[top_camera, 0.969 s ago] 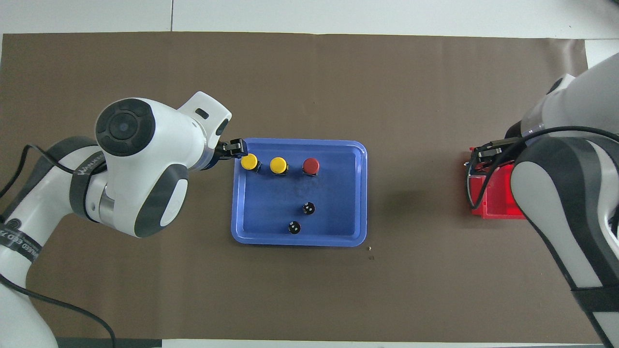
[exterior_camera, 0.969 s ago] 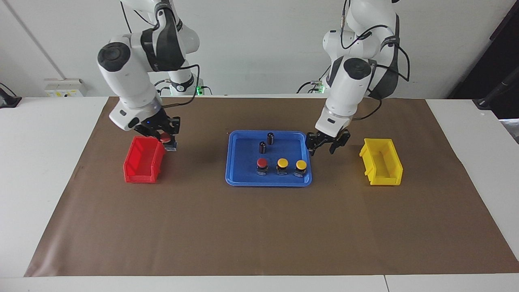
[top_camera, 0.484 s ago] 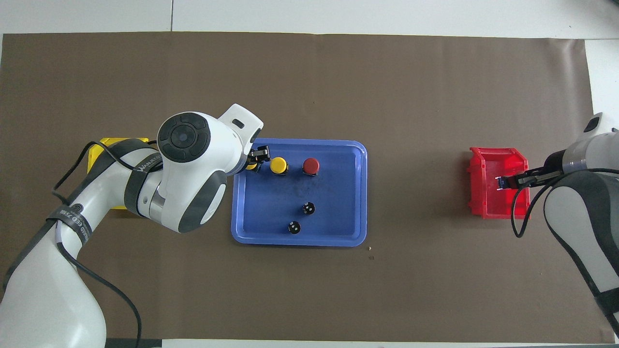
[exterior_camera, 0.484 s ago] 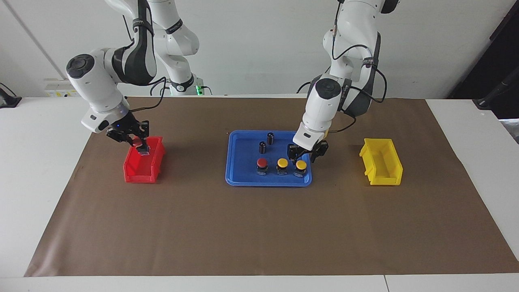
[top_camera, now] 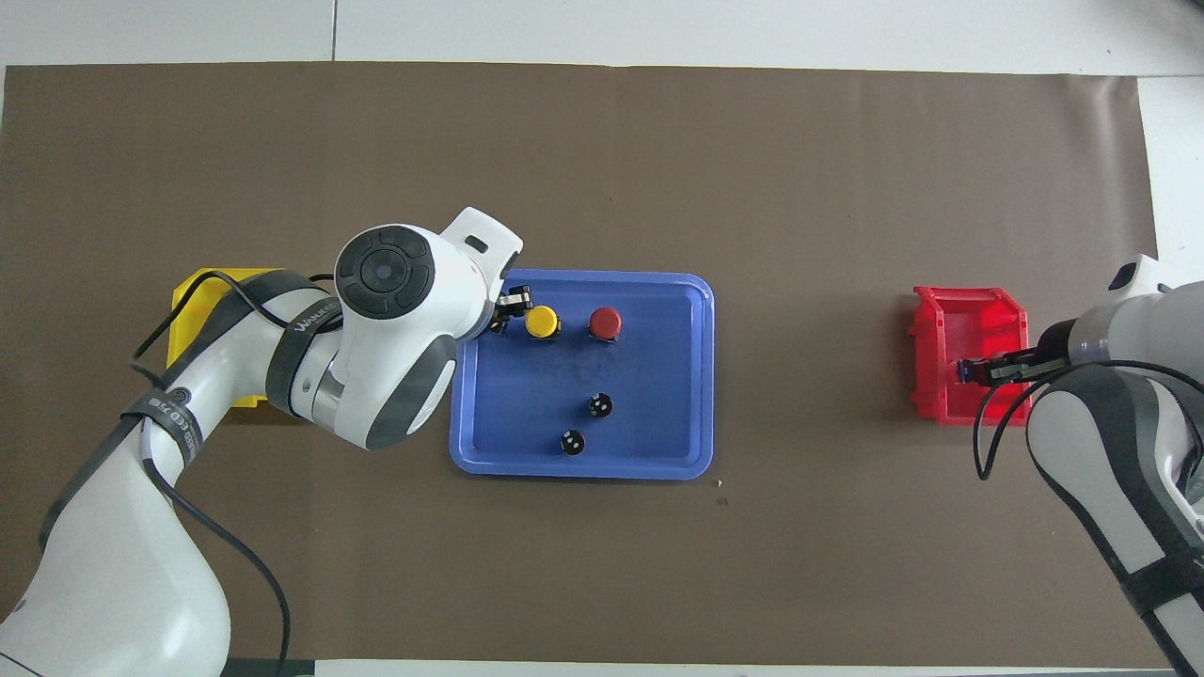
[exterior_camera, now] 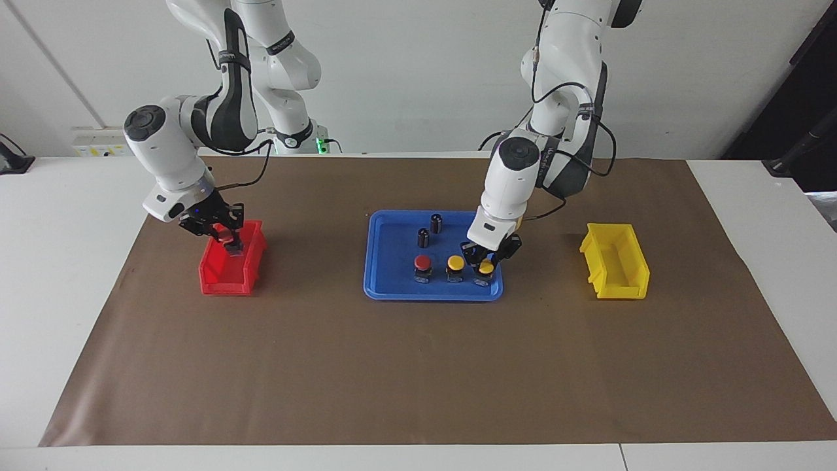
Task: Sort red and yellow buttons by color
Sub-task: 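Carry the yellow button into the yellow bin with the left gripper, then reach and grasp the remaining red button in the tray with the right gripper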
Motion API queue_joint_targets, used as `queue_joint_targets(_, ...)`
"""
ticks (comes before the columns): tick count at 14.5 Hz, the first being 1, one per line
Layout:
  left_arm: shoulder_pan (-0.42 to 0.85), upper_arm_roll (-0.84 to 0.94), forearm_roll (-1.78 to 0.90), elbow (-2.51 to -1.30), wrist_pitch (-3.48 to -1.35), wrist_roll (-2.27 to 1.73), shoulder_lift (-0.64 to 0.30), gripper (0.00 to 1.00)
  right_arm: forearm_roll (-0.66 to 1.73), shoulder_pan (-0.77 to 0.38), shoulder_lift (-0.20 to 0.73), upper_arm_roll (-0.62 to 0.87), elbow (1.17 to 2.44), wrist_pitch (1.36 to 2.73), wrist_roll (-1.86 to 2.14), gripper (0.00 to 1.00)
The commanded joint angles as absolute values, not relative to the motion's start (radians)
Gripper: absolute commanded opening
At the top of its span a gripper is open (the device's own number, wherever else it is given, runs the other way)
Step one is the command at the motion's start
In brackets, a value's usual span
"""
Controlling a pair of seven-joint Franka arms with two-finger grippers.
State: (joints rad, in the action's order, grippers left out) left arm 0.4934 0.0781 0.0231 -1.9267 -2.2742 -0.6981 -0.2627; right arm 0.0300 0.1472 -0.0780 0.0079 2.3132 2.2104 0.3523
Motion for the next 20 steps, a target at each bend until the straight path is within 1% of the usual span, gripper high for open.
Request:
queue_joint_targets(1, 0.5, 0.061, 0.055, -1.811, -2.069, -0.729, -0.217, 0.01, 0.038, 0.161, -0.1, 0.018, 2.358, 2.247, 0.374, 0.13)
queue_joint_targets(2, 0.485, 0.051, 0.055, -1.784, -1.999, -0.703, -0.181, 0.01, 0.038, 0.161, -0.101, 0.018, 2.373, 2.266, 0.374, 0.16)
queue_joint_targets(4, 0.375, 0.051, 0.054, -1.784, -1.915, -0.547, -0.102, 0.01, 0.038, 0.16, -0.104, 0.018, 2.382, 2.27, 0.374, 0.29)
queue_joint_targets(5, 0.309, 0.051, 0.054, -1.798, -1.864, -0.443, -0.054, 0.01, 0.038, 0.161, -0.103, 0.018, 2.375, 2.264, 0.38, 0.51)
queue_joint_targets(6, 0.242, 0.051, 0.052, -1.816, -1.836, -0.339, -0.023, 0.01, 0.038, 0.158, -0.1, 0.018, 2.356, 2.255, 0.376, 0.65)
queue_joint_targets(7, 0.185, 0.051, 0.051, -1.837, -1.83, -0.254, 0.0, 0.01, 0.038, 0.153, -0.088, 0.017, 2.323, 2.232, 0.374, 0.7)
queue_joint_targets(8, 0.139, 0.051, 0.051, -1.862, -1.829, -0.198, 0.012, 0.02, 0.038, 0.152, -0.078, 0.018, 2.277, 2.183, 0.373, 0.73)
queue_joint_targets(9, 0.1, 0.051, 0.051, -1.888, -1.836, -0.158, 0.024, 0.02, 0.038, 0.141, -0.063, 0.02, 2.202, 2.108, 0.364, 0.76)
queue_joint_targets(11, 0.004, 0.051, 0.051, -1.959, -1.89, -0.025, 0.052, 0.02, 0.038, 0.094, -0.025, 0.026, 2.027, 1.954, 0.29, 0.78)
queue_joint_targets(13, -0.032, 0.051, 0.051, -2.043, -1.978, 0.012, 0.084, 0.02, 0.04, -0.041, 0.053, 0.026, 1.819, 1.8, 0.086, 0.78)
queue_joint_targets(14, -0.034, 0.051, 0.051, -2.086, -2.023, 0.003, 0.098, 0.02, 0.04, -0.122, 0.084, 0.026, 1.749, 1.784, -0.031, 0.78)
queue_joint_targets(16, -0.029, 0.051, 0.051, -2.153, -2.068, -0.047, 0.107, 0.02, 0.043, -0.28, 0.135, 0.026, 1.691, 1.848, -0.255, 0.77)
queue_joint_targets(17, -0.022, 0.051, 0.051, -2.192, -2.101, -0.061, 0.109, 0.02, 0.04, -0.37, 0.206, 0.026, 1.637, 1.902, -0.388, 0.77)
queue_joint_targets(19, -0.018, 0.051, 0.051, -2.267, -2.198, -0.115, 0.109, 0.02, 0.032, -0.466, 0.347, 0.026, 1.528, 1.937, -0.553, 0.77)
queue_joint_targets(20, -0.017, 0.051, 0.051, -2.292, -2.233, -0.133, 0.104, 0.02, 0.022, -0.504, 0.4, 0.026, 1.494, 1.951, -0.593, 0.77)
